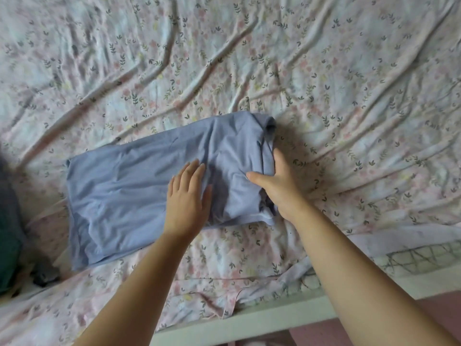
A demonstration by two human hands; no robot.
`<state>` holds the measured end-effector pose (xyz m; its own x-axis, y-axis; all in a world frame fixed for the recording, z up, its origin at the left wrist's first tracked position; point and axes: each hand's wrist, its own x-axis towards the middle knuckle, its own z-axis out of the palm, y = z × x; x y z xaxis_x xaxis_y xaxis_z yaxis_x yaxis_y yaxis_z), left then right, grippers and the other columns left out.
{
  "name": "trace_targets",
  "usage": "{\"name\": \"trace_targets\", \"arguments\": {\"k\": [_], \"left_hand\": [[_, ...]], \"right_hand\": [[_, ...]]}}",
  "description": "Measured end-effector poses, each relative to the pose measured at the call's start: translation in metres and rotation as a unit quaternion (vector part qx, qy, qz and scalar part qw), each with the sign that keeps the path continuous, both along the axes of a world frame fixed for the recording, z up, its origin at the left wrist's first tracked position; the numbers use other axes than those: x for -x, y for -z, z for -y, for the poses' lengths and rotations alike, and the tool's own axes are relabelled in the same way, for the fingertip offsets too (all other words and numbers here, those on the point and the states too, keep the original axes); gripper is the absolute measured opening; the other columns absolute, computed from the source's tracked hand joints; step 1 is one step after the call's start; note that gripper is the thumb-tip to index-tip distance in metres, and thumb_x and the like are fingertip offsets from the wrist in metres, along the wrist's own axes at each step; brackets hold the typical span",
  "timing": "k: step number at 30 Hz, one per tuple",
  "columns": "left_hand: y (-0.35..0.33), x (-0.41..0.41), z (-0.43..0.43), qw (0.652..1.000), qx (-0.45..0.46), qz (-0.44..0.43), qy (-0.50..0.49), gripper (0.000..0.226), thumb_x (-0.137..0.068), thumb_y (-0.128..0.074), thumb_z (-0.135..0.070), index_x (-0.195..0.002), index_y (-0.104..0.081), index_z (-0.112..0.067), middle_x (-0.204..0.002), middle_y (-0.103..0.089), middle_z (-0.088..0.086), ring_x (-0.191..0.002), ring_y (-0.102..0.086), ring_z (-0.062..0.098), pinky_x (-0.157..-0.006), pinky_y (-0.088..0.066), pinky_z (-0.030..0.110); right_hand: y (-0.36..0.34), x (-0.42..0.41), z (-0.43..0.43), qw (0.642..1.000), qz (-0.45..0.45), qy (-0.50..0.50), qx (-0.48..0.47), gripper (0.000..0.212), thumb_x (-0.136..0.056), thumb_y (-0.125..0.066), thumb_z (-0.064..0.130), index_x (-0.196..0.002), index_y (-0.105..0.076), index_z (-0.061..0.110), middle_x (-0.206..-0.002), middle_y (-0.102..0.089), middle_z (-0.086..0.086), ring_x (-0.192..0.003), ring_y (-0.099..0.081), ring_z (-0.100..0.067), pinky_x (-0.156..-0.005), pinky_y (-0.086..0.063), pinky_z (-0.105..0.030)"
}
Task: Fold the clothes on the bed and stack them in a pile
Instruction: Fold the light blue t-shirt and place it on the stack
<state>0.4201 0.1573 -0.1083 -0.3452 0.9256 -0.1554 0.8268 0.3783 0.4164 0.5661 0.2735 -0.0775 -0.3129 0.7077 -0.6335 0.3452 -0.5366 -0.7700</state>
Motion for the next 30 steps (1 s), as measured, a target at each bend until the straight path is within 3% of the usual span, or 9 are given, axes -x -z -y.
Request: {"name": "trace_targets", "arguments": {"k": [5, 8, 12, 17, 20, 22, 26, 28, 30], "left_hand": [[-0.019, 0.028, 0.054, 0.989, 0.006, 0.045, -0.143, 0.05, -0.089, -0.035, -0.029, -0.127, -0.05, -0.001, -0.131, -0.052, 0.018, -0.116, -0.051, 0.038, -0.096, -0.041, 0.045], [-0.029, 0.048, 0.08, 0.971, -0.019, 0.071, -0.229, 0.04, -0.093, -0.045, -0.012, -0.132, -0.047, -0.006, -0.135, -0.05, 0.014, -0.123, -0.047, 0.031, -0.099, -0.038, 0.037], [-0.043, 0.075, 0.112, 0.937, -0.048, 0.112, -0.328, 0.041, -0.096, -0.043, -0.015, -0.136, -0.043, -0.015, -0.13, -0.054, 0.004, -0.119, -0.049, 0.02, -0.087, -0.037, 0.025], [-0.05, 0.102, 0.137, 0.824, -0.113, 0.27, -0.485, 0.035, -0.098, -0.04, -0.023, -0.132, -0.042, -0.025, -0.123, -0.059, -0.004, -0.107, -0.058, 0.012, -0.081, -0.042, 0.017], [-0.048, 0.114, 0.148, 0.8, -0.113, 0.325, -0.492, 0.027, -0.099, -0.037, -0.027, -0.125, -0.044, -0.032, -0.114, -0.062, -0.006, -0.099, -0.061, 0.009, -0.07, -0.045, 0.007], [-0.046, 0.121, 0.153, 0.792, -0.112, 0.344, -0.493, 0.028, -0.099, -0.036, -0.029, -0.126, -0.043, -0.03, -0.115, -0.061, -0.005, -0.103, -0.06, 0.01, -0.076, -0.046, 0.012], [-0.039, 0.132, 0.155, 0.774, -0.092, 0.354, -0.516, 0.04, -0.096, -0.044, -0.032, -0.134, -0.042, -0.02, -0.121, -0.055, -0.001, -0.109, -0.054, 0.012, -0.093, -0.043, 0.026], [-0.034, 0.134, 0.153, 0.781, -0.063, 0.351, -0.512, 0.048, -0.09, -0.054, -0.036, -0.134, -0.04, -0.02, -0.119, -0.055, -0.001, -0.109, -0.054, 0.014, -0.094, -0.045, 0.03], [-0.03, 0.133, 0.149, 0.792, -0.042, 0.338, -0.507, 0.049, -0.088, -0.059, -0.033, -0.131, -0.042, -0.02, -0.118, -0.057, -0.001, -0.103, -0.057, 0.012, -0.087, -0.048, 0.027]], "right_hand": [[-0.032, 0.036, 0.02, 0.993, -0.041, -0.085, -0.063, 0.057, -0.081, -0.062, 0.0, -0.13, -0.042, 0.02, -0.126, -0.054, 0.007, -0.115, -0.052, -0.007, -0.099, -0.042, -0.028], [-0.043, 0.073, 0.035, 0.981, -0.074, -0.156, -0.09, 0.068, -0.082, -0.058, -0.006, -0.14, -0.033, 0.021, -0.137, -0.042, 0.01, -0.126, -0.04, -0.002, -0.105, -0.034, -0.019], [-0.045, 0.128, 0.061, 0.962, -0.059, -0.242, -0.112, 0.07, -0.082, -0.059, 0.0, -0.141, -0.032, 0.025, -0.138, -0.041, 0.012, -0.13, -0.039, -0.009, -0.102, -0.034, -0.022], [-0.038, 0.193, 0.104, 0.937, -0.035, -0.334, -0.095, 0.069, -0.084, -0.057, 0.004, -0.141, -0.03, 0.03, -0.141, -0.042, 0.007, -0.118, -0.045, -0.009, -0.086, -0.038, -0.017], [-0.02, 0.221, 0.129, 0.932, -0.028, -0.354, -0.078, 0.068, -0.082, -0.057, 0.002, -0.14, -0.033, 0.028, -0.136, -0.047, 0.005, -0.111, -0.047, -0.006, -0.084, -0.042, -0.016], [-0.007, 0.23, 0.14, 0.922, -0.031, -0.384, -0.028, 0.07, -0.083, -0.059, 0.003, -0.142, -0.03, 0.025, -0.126, -0.054, -0.003, -0.109, -0.051, -0.009, -0.085, -0.044, -0.018], [-0.007, 0.229, 0.147, 0.904, -0.074, -0.412, 0.084, 0.054, -0.088, -0.055, 0.001, -0.137, -0.04, 0.017, -0.103, -0.059, -0.004, -0.077, -0.06, -0.003, -0.064, -0.045, -0.008], [-0.011, 0.218, 0.142, 0.925, -0.115, -0.355, 0.066, 0.039, -0.089, -0.051, -0.004, -0.122, -0.051, 0.017, -0.099, -0.061, -0.005, -0.068, -0.063, 0.0, -0.067, -0.046, -0.01], [-0.013, 0.201, 0.135, 0.947, -0.101, -0.297, -0.059, 0.029, -0.089, -0.052, -0.001, -0.104, -0.057, 0.024, -0.094, -0.063, -0.001, -0.076, -0.064, -0.007, -0.075, -0.049, -0.019]]}}
